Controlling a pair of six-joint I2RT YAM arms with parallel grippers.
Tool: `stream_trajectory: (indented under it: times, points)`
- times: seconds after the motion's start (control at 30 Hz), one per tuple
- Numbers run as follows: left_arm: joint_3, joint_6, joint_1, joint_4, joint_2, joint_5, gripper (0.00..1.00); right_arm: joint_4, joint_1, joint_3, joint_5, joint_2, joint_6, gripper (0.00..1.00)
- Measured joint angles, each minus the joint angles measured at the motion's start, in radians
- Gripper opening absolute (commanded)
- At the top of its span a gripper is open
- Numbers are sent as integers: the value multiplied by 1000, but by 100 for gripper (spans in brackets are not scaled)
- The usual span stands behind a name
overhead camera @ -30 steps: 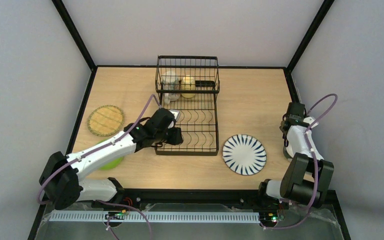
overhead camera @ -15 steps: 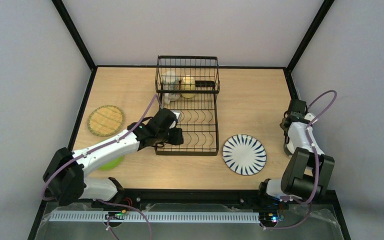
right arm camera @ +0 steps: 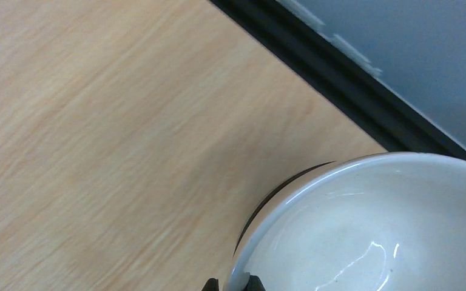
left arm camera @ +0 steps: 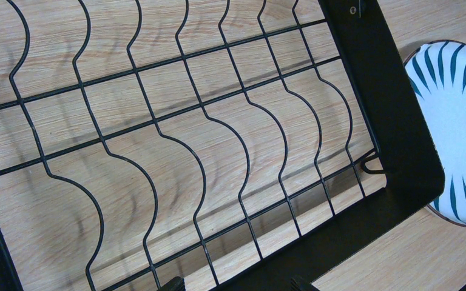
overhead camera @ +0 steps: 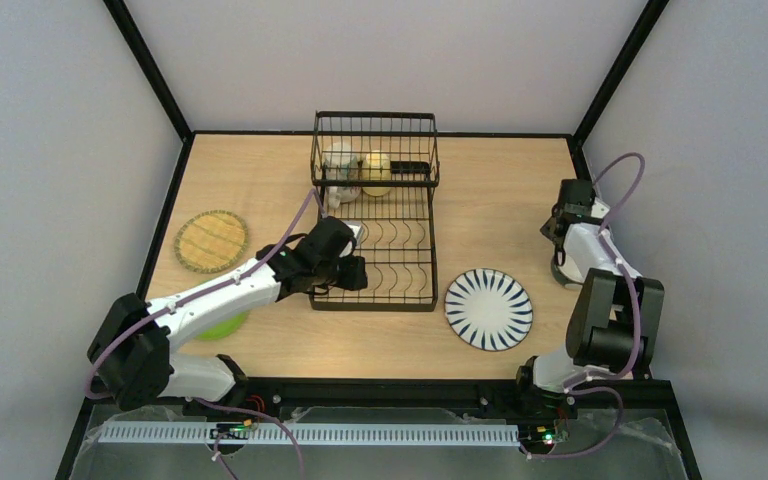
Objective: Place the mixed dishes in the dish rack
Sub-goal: Grab the bowl at the center of the board, then pass from the right arm to the left
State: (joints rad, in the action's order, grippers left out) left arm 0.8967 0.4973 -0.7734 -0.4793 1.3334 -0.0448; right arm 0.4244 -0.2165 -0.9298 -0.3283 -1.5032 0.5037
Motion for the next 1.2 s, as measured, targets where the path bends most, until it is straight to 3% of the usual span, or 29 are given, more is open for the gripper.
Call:
stream_trajectory:
  times: [0.63, 1.2]
  points:
    - [0, 19, 0, 0, 0, 1, 99, -51, 256, -149, 116, -142, -77, 0]
    - [0, 39, 0, 0, -4, 1, 99, -50, 418, -55, 198, -24, -62, 0]
